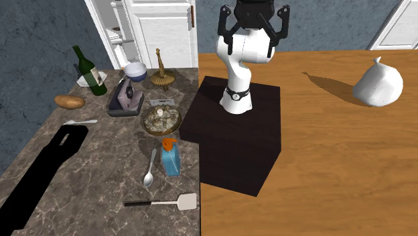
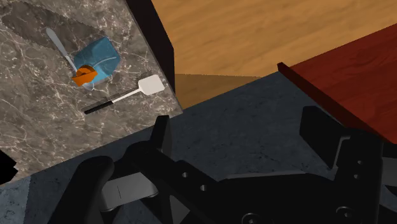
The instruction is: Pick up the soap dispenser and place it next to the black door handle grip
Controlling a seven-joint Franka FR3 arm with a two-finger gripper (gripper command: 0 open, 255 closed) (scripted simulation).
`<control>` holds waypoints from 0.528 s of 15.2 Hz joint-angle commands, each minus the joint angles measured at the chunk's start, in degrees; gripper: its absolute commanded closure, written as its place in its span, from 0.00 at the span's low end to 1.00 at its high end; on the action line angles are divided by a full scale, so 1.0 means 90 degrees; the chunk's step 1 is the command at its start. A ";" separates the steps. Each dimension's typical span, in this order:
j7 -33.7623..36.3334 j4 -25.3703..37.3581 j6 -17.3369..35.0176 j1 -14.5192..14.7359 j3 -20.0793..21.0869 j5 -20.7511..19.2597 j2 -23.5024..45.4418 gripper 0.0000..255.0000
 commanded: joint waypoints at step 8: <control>-0.0874 -0.0727 0.0911 -0.0106 -0.0513 -0.0330 0.0607 0.00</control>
